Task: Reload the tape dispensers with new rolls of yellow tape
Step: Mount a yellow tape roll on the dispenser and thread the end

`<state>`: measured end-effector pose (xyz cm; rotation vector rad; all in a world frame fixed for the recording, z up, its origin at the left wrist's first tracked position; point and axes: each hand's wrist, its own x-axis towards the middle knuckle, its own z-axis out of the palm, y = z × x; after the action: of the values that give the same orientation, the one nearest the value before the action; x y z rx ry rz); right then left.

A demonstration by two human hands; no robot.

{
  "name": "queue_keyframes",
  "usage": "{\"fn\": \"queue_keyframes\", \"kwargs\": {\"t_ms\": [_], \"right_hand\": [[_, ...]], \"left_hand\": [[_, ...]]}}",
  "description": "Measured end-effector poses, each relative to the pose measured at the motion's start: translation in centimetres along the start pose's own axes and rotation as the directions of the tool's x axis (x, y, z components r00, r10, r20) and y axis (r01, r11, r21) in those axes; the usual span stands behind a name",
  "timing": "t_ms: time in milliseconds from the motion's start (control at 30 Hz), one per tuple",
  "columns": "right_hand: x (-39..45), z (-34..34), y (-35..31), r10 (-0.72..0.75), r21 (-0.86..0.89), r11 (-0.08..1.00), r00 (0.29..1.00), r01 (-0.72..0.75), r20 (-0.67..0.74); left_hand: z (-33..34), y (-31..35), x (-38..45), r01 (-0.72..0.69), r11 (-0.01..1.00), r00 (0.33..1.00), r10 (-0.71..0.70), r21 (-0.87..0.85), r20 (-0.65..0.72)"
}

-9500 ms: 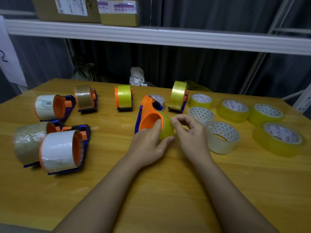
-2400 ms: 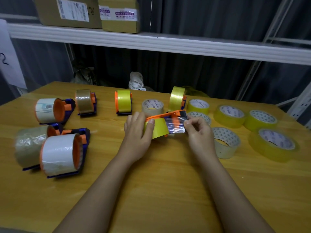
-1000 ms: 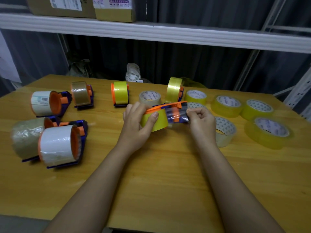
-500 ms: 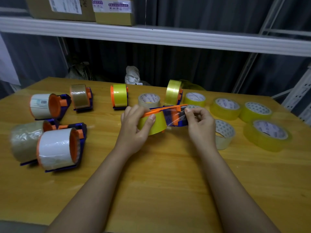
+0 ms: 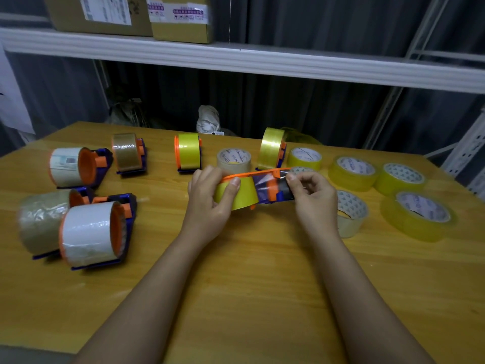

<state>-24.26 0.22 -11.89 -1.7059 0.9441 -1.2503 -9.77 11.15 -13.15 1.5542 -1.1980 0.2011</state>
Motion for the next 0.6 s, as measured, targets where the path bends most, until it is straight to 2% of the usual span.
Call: {"fn": "queue_keyframes", "kwargs": {"t_ms": [167,433,600], "right_hand": [[0.05,0.0,-0.02,0.057,0.038,0.998,0.998,-0.058,0.033],[0.13,-0.22,-0.14,0.099,0.007,0.995,0.995,-0.099,0.034],[0.49,-0.64,0.24,0.15,0.092,0.984,0.989,-0.15,0.011]], "left_hand": [[0.03,-0.14,0.09,0.103,0.992,0.994,-0.105,-0.069,-0.02],[-0.07,-0.4,0.1,0.1,0.994,0.995,-0.099,-0.047,0.022],[-0.22,-0.43,0.04,0.108,0.99,0.992,-0.103,-0.09,0.067]]}}
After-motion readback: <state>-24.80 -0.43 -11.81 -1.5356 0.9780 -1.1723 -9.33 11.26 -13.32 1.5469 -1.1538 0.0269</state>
